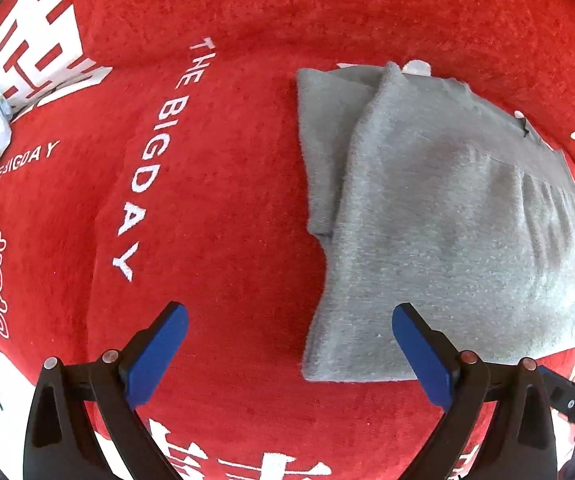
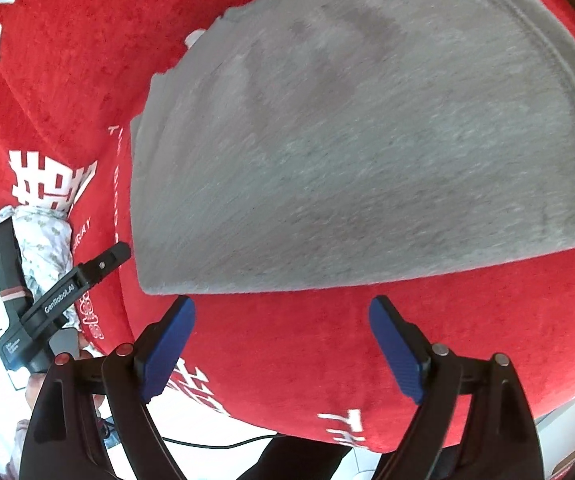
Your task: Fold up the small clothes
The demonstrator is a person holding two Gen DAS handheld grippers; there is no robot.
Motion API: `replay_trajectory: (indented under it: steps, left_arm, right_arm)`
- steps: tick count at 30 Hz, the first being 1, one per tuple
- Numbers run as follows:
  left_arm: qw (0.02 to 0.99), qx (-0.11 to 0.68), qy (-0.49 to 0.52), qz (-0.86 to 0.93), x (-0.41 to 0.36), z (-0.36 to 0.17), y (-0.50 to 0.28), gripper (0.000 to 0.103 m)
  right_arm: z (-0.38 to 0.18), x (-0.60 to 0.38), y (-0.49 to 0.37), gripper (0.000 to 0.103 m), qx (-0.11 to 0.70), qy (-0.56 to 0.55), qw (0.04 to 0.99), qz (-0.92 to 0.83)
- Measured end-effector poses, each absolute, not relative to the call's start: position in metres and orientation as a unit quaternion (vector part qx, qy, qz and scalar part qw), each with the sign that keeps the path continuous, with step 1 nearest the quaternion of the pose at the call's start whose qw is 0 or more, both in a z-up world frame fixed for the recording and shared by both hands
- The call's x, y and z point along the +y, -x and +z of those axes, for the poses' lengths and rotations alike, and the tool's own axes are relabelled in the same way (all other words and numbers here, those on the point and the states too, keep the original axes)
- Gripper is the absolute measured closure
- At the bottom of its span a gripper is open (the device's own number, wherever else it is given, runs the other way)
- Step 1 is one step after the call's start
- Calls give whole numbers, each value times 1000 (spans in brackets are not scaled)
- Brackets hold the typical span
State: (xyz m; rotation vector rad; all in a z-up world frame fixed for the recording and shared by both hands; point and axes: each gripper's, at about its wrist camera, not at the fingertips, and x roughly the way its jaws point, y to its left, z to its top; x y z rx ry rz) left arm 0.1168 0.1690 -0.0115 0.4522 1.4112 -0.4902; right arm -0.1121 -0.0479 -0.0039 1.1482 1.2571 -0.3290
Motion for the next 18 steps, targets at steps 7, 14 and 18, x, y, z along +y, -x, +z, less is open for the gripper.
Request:
replay_trajectory:
  steps: [7, 14, 18]
  left_arm:
    - [755, 591, -172, -228, 184, 3, -126, 1]
    - [752, 588, -164, -248, 183, 4, -137, 1]
    - [735, 621, -137, -235, 183, -5, -146, 1]
  right_arm:
    - [-11, -34, 99, 12, 548, -528, 639, -116]
    - [-29, -18, 87, 11, 510, -590, 620, -83]
    - [-42, -9, 85, 11, 487, -627, 602, -78]
